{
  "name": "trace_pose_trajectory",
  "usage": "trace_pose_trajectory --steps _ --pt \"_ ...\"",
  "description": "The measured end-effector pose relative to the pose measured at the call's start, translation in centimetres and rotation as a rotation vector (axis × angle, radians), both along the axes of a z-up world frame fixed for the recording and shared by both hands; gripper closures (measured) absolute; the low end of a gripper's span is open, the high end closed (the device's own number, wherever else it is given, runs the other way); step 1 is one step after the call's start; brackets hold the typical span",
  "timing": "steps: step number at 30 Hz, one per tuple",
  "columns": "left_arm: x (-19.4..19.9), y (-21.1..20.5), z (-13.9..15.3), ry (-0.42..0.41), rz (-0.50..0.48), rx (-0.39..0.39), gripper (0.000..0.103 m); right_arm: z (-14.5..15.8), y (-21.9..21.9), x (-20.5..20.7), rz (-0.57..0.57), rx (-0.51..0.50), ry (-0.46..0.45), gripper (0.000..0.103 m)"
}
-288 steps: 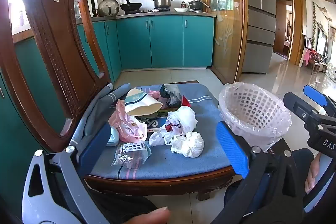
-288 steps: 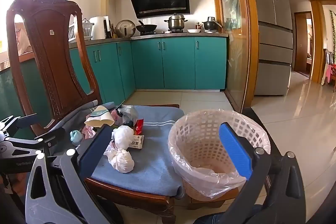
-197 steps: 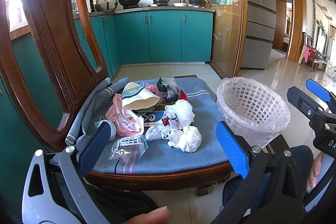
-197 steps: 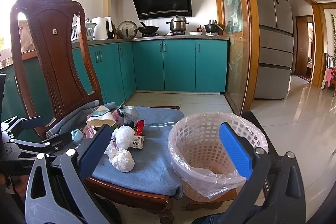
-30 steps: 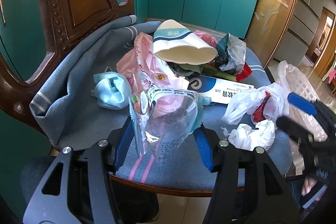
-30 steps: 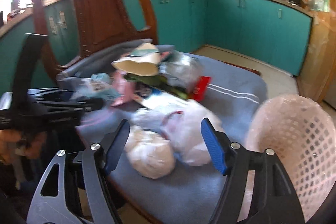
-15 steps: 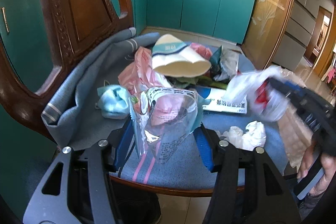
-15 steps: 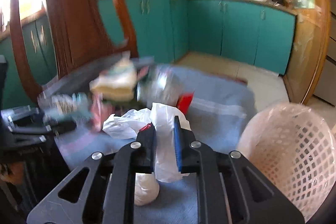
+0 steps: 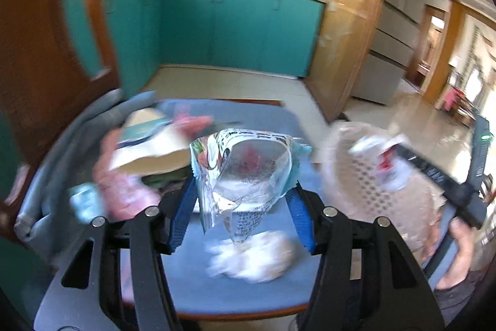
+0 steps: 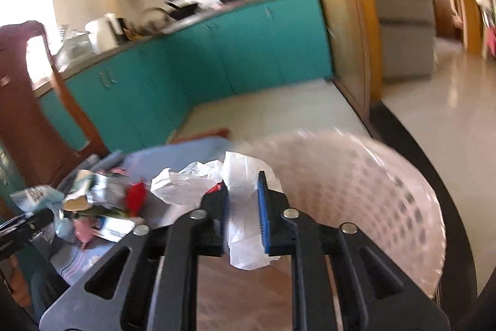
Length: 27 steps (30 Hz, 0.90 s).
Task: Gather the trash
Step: 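Open the right tool over the white basket while the left tool drops the snack bag in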
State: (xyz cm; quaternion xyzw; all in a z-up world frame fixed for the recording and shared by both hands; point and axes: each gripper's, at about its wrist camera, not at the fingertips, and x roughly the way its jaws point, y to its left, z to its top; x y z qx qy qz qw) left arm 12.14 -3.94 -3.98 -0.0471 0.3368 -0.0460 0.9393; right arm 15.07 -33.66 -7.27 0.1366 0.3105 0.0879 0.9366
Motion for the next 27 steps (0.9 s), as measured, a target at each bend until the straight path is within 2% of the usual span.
trace_pose_trajectory --steps 1,2,3,4,7,9,12,17,19,24,25,27 --pt "0.4 -1.1 0.1 -0.001 -0.028 -0.004 0.045 -0.1 -0.5 -0.3 -0.015 0.013 -0.003 0.070" --pt "1.1 -2.9 0.3 -0.002 -0.068 -0.009 0.045 0.1 -1.2 -0.6 -0.034 0.035 -0.019 0.055" --pt "1.5 -4.1 0.3 -0.002 -0.097 -0.009 0.045 0.5 -2.1 -1.2 -0.069 0.061 -0.051 0.032" --pt "2.0 -5.5 0.3 -0.004 -0.127 -0.007 0.045 1.1 -3.0 -2.1 -0.120 0.082 -0.102 0.021" --pt "3.0 -8.7 0.0 0.005 -0.197 -0.009 0.045 2.2 -5.1 -4.0 -0.249 0.111 -0.209 0.018" --pt "4.0 -11.0 -0.5 0.032 -0.267 -0.043 0.044 2.4 -6.4 -5.0 -0.323 0.152 -0.251 0.015" --pt "4.9 -13.7 -1.3 0.042 -0.350 -0.072 0.032 2.3 -8.2 -6.0 -0.388 0.213 -0.270 0.014" --pt "5.4 -15.8 -2.9 0.066 -0.405 -0.023 0.021 1.7 -9.9 -6.4 -0.420 0.266 -0.252 0.014" --pt "5.2 -15.3 -2.7 0.053 -0.383 -0.031 0.013 1.6 -9.7 -6.4 -0.406 0.267 -0.246 0.014" --pt "5.3 -9.7 -2.5 0.067 -0.253 -0.099 0.011 2.1 -8.0 -4.9 -0.355 0.254 -0.250 0.014" --pt "4.9 -7.9 -2.2 0.050 -0.203 -0.115 0.011 2.1 -7.5 -4.6 -0.335 0.254 -0.250 0.014" --pt "3.4 -4.8 -1.9 0.012 -0.092 -0.095 0.011 2.3 -5.7 -4.0 -0.231 0.251 -0.237 0.014"
